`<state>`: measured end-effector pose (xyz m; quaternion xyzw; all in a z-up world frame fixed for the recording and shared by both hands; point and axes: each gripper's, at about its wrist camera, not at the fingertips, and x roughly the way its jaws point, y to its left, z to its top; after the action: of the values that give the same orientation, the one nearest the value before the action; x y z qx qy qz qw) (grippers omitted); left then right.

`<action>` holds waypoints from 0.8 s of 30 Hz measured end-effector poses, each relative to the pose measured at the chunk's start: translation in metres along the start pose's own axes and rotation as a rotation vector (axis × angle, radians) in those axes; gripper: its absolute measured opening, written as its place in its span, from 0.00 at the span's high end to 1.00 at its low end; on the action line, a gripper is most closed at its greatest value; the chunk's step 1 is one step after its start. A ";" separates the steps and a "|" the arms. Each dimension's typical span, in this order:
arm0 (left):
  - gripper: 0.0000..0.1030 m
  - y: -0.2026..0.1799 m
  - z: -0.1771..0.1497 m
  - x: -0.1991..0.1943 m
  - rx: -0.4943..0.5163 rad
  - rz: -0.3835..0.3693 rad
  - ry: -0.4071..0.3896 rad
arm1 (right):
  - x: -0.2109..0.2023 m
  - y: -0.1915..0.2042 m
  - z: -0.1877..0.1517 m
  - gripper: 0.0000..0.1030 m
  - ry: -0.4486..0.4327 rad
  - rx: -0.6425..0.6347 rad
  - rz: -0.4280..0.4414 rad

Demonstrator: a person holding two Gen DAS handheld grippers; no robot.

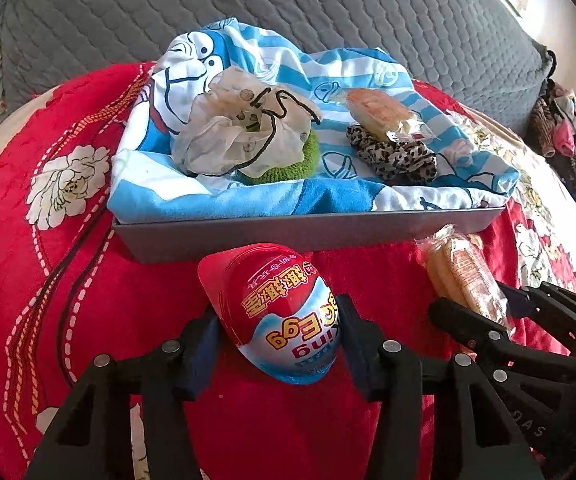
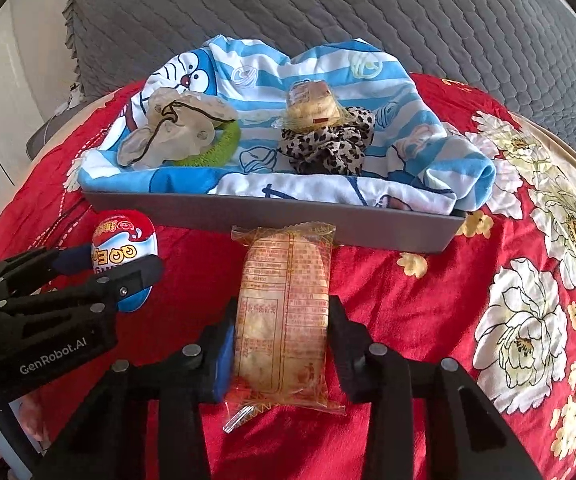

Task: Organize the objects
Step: 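Close the left gripper on the King egg while the right gripper grasps the bread packet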

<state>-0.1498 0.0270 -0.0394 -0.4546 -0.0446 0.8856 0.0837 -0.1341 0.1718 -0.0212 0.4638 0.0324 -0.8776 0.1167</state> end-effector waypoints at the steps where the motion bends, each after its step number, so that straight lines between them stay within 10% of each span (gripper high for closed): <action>1: 0.46 0.000 0.000 0.000 0.000 0.002 0.001 | -0.001 0.000 0.000 0.60 -0.002 -0.001 0.001; 24: 0.46 -0.005 0.002 -0.053 0.016 0.015 -0.054 | -0.051 0.003 0.012 0.60 -0.070 0.004 0.000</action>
<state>-0.1205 0.0220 0.0051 -0.4303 -0.0365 0.8984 0.0796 -0.1149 0.1762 0.0277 0.4331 0.0264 -0.8933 0.1169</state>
